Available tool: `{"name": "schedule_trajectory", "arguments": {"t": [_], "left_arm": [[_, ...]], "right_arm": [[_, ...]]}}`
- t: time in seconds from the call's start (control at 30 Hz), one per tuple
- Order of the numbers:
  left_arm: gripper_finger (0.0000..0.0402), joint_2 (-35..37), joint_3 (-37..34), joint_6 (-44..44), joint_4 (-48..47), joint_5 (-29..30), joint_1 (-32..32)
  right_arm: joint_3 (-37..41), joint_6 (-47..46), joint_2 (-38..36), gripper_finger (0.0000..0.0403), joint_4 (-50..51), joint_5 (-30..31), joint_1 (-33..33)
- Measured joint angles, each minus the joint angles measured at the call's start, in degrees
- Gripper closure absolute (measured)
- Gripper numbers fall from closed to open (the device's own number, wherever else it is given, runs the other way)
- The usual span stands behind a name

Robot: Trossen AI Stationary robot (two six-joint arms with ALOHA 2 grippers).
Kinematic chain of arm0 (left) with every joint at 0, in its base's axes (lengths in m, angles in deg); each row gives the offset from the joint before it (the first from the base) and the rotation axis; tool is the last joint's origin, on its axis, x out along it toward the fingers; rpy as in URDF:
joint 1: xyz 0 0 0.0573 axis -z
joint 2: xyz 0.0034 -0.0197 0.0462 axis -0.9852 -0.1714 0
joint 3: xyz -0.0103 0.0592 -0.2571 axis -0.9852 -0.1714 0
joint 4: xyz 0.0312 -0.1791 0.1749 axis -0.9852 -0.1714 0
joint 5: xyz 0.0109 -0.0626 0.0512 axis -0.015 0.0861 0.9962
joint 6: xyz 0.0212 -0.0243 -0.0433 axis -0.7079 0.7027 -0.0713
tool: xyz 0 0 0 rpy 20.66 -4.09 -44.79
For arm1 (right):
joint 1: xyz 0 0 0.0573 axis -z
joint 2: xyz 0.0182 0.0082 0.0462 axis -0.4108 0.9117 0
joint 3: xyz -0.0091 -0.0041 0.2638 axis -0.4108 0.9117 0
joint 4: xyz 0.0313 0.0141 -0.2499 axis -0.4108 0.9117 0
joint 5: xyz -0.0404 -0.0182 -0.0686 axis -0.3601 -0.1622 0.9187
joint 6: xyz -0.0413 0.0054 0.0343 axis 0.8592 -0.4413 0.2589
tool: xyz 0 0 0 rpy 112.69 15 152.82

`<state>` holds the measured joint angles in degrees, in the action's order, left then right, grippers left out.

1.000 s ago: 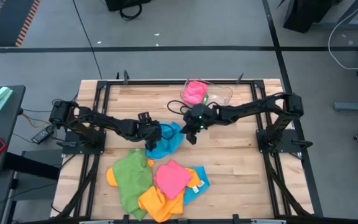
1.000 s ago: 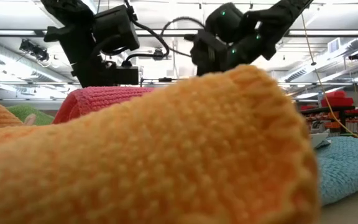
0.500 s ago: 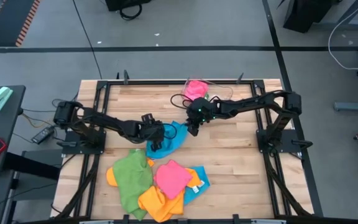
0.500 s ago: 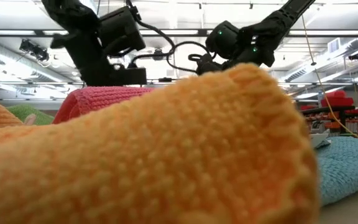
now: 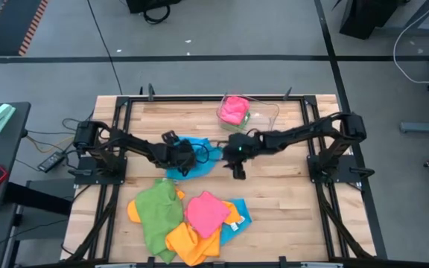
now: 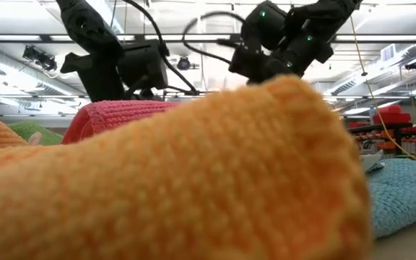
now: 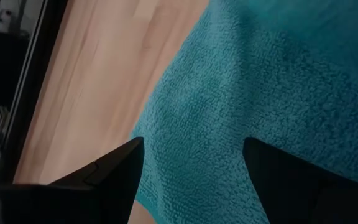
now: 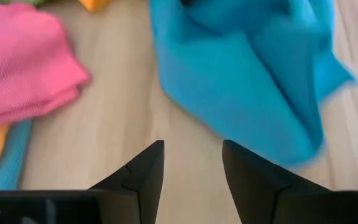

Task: Fold microfiber towels
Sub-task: Fold the top blue towel

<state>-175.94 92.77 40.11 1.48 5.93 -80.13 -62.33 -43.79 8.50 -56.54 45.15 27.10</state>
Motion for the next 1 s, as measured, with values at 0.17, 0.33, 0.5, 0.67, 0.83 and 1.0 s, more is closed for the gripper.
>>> {"name": "schedule_trajectory", "arguments": {"t": [0.17,0.33,0.5,0.67,0.83,1.0], "left_arm": [[0.0116,0.0,0.0,0.4,-0.4,0.1,-0.2],[0.0116,0.0,0.0,-1.7,-0.4,0.1,0.7],[0.0116,0.0,0.1,-5.3,-0.2,-0.1,2.3],[0.0116,0.0,0.1,-5.4,-0.3,-0.1,3.4],[0.0116,0.0,0.2,-5.3,-0.5,-0.3,3.5],[0.0116,0.0,0.2,-3.5,-1.3,-0.4,3.5]], "right_arm": [[0.0,-0.4,4.8,0.023,-9.1,1.0,-1.1],[-0.6,0.0,9.8,0.023,-15.7,5.0,1.1],[-4.6,-1.7,15.5,0.0231,-16.3,8.1,5.0],[-10.1,-4.3,20.9,0.0244,-13.2,10.6,7.7],[-15.2,-7.0,22.9,0.0257,-9.4,12.4,8.2],[-15.4,-2.0,19.1,0.0266,-8.1,9.9,6.8]]}}
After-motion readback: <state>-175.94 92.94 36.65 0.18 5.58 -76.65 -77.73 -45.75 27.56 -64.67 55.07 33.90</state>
